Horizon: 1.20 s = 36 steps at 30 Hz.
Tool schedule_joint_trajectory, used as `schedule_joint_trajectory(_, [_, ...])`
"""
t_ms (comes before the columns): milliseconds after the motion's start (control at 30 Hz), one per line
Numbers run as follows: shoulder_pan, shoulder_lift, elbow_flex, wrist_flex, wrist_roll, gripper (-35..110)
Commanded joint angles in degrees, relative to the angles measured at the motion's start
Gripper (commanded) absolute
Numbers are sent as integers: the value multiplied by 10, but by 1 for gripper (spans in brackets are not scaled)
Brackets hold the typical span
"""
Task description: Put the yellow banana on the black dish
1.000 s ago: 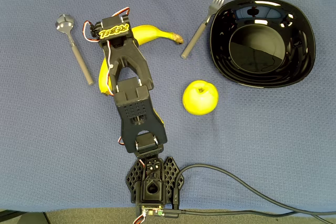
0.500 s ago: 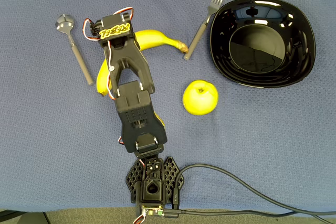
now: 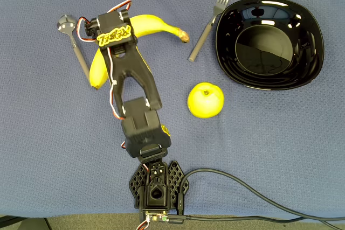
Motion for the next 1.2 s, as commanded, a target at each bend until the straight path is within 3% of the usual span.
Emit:
schedule_joint_trajectory(0, [30, 104, -46, 28, 36, 0])
schedule_joint_trajectory(433, [243, 119, 39, 38, 233, 0])
schedule_joint_trajectory(700, [336, 51, -18, 72, 300, 0])
schedule_joint_trajectory(1167, [428, -83, -243, 115, 278, 0])
